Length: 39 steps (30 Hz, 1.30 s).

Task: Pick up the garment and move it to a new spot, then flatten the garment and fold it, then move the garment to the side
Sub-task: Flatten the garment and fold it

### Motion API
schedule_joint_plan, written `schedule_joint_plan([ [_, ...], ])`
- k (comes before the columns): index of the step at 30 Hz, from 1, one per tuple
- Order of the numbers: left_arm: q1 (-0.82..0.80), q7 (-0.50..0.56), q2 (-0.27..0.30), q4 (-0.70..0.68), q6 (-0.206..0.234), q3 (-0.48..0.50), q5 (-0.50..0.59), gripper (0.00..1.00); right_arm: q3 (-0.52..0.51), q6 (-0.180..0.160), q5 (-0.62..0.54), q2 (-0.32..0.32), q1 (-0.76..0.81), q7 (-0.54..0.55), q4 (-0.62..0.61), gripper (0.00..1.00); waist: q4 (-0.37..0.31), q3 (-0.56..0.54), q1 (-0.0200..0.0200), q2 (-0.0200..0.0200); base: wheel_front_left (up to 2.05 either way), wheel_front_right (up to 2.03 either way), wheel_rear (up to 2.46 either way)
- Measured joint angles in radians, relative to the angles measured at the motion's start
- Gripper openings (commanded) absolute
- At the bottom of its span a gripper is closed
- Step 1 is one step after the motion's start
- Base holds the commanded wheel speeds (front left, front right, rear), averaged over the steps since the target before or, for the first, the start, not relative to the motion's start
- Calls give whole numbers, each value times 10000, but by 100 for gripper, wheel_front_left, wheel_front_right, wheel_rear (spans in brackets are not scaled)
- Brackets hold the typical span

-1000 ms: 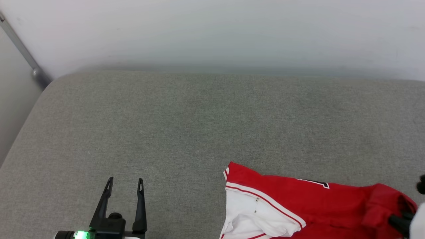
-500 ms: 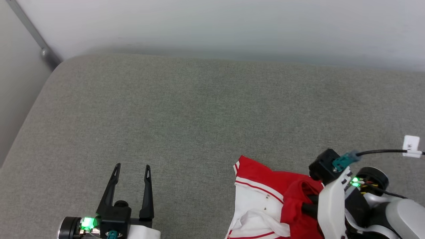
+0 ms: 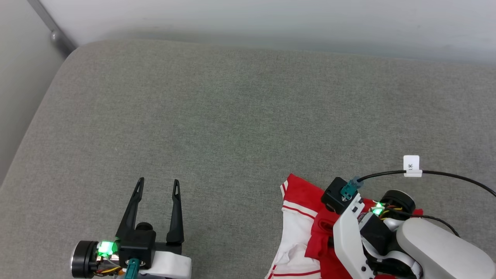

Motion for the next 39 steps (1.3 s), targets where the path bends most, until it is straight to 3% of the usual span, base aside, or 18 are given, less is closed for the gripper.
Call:
schedule_joint_plan([
  [1, -13, 0, -4, 2, 0, 10, 0, 100, 130, 0, 27, 12, -68, -190, 90, 0, -12, -6, 0, 0, 0, 0, 0],
  [2, -11, 0, -8, 8, 2, 19, 0, 100, 274, 0, 29, 10, -147, -376, 138, 12, -31, -26, 0, 0, 0, 0, 0],
  [3, 1, 0, -10, 12, 10, 35, 0, 100, 384, 0, 29, 8, -219, -564, 150, 40, -60, -58, 0, 0, 0, 0, 0],
  [4, 26, 0, -8, 17, 17, 48, 0, 100, 472, 0, 33, -6, -284, -780, 113, 100, -94, -97, 0, 0, 0, 0, 0],
  [11, 214, 0, 12, 59, 36, 79, 58, 100, 48, 0, -282, -775, -658, -2186, -1174, 100, -409, -502, 0, 0, 0, 0, 0],
  [17, 407, 0, 61, 10, 69, 117, 58, 100, -2169, 2, -1406, -1064, -163, -3733, -1728, 100, -822, -833, 0, 0, 0, 0, 0],
  [25, 582, 0, 105, -50, 67, 140, 56, 100, -6278, 0, -4389, 591, 1825, -6445, -815, 100, -1278, -1306, 0, 0, 0, 0, 0],
  [29, 711, 0, 104, -73, 58, 136, 54, 100, -7843, 2, -5718, 1572, 3026, -7850, -491, 100, -1385, -1535, -1, 0, 0, 0, 0],
  [33, 828, 0, 107, -86, 25, 151, 8, 100, -8995, 2, -6554, 2562, 4101, -8757, -435, 100, -1436, -1717, 0, 0, 0, 0, 0],
  [39, 1088, 0, 38, -111, 19, 328, -140, 100, -9977, 2, -7024, 3952, 5390, -9089, -851, 100, -1476, -1902, -1, 0, 0, 0, 0],
])
